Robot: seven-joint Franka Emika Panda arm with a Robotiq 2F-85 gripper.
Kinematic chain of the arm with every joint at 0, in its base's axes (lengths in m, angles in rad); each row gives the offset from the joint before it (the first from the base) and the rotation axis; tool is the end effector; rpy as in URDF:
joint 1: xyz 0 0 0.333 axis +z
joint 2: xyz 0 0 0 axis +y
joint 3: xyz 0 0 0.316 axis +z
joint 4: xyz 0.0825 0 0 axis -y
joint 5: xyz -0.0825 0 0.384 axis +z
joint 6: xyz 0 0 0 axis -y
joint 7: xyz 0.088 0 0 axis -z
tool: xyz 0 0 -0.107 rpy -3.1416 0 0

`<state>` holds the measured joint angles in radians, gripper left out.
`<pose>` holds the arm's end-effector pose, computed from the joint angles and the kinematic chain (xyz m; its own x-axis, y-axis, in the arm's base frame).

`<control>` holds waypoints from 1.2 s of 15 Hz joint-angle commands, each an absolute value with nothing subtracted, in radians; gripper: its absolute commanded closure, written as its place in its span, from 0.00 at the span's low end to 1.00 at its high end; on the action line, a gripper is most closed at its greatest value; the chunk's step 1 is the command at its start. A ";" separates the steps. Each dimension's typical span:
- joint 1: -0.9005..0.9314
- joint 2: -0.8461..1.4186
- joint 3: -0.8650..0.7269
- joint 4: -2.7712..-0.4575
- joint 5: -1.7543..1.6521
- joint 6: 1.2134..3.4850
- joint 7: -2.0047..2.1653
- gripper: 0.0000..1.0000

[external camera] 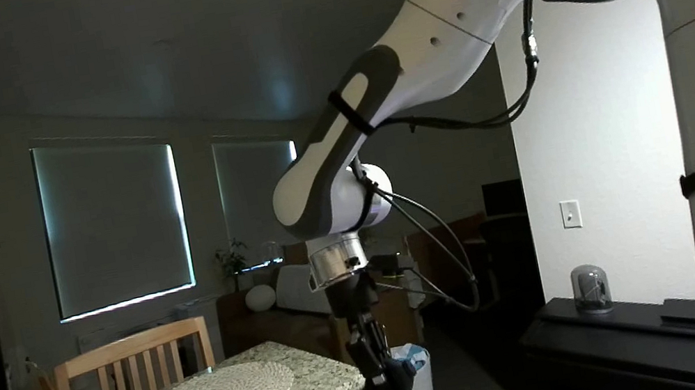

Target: Pick up the black object and put it in the transparent bag

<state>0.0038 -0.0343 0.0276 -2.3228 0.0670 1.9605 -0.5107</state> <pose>0.4637 0.0189 0.3317 0.8319 0.4916 -0.2574 0.4515 -0.8693 -0.2009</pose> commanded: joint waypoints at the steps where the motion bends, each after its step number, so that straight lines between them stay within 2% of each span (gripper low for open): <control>1: 0.007 -0.008 0.019 -2.267 0.011 1.879 -0.430 0.91; 8: 0.013 0.154 0.026 -2.125 0.005 1.801 -0.337 0.91; 18: 0.001 0.264 0.018 -2.006 -0.007 1.694 -0.335 0.91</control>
<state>0.0012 0.2251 0.0069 -2.0531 0.0123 1.7391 -0.3689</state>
